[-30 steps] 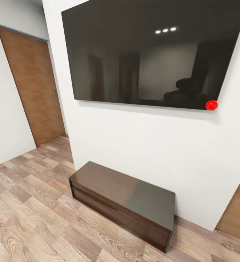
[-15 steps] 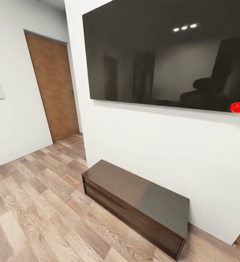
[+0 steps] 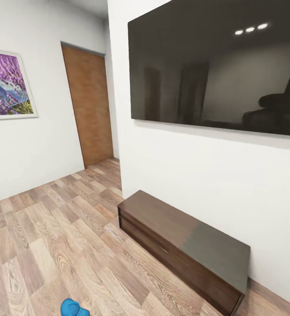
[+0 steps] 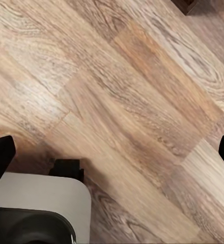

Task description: In the bedroom, move the book from the bed onto either nightstand, and place the two sandals side by side next to the bed.

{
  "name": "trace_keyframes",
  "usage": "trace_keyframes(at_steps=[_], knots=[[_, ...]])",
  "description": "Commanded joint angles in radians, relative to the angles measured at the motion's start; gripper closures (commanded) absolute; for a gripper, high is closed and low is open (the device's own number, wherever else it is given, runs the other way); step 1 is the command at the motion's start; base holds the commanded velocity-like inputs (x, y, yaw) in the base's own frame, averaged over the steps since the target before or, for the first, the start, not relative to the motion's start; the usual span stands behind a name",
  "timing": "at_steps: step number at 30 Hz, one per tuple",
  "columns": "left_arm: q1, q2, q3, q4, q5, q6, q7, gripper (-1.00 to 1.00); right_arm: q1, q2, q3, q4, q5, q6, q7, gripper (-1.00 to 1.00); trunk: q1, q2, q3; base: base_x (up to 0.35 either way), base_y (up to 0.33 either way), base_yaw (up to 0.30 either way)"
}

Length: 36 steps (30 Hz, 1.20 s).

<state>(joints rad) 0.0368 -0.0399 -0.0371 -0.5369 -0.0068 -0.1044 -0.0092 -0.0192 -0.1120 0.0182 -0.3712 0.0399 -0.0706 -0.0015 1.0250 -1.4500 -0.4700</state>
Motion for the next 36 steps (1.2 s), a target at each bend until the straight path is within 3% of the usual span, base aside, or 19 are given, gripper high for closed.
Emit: trace_keyframes(at_steps=[1, 12, 26, 36], knots=[[0.000, 0.000, 0.000, 0.000, 0.000, 0.000, 0.000, -1.00, 0.000, 0.000, 0.000, 0.000, 0.000, 0.000, 0.000, -1.00, 0.000, 0.000, 0.000, -0.090, 0.238, 0.244], [0.000, 0.001, -0.001, 0.000, -0.001, -0.001, 0.000, -1.00, 0.000, 0.000, -0.001, 0.000, 0.000, 0.000, 0.000, -1.00, 0.000, 0.000, 0.000, 0.048, 0.290, 0.229], [0.000, 0.001, -0.002, 0.000, -0.001, -0.001, -0.002, -1.00, 0.000, 0.000, -0.001, 0.000, 0.000, 0.000, 0.000, -1.00, 0.000, 0.000, 0.000, 0.223, 0.265, 0.015], [0.000, 0.000, -0.001, 0.000, -0.001, -0.001, -0.002, -1.00, 0.000, -0.003, -0.002, 0.000, 0.000, -0.001, 0.000, -1.00, 0.000, 0.000, 0.000, 0.077, 0.318, 0.000]])
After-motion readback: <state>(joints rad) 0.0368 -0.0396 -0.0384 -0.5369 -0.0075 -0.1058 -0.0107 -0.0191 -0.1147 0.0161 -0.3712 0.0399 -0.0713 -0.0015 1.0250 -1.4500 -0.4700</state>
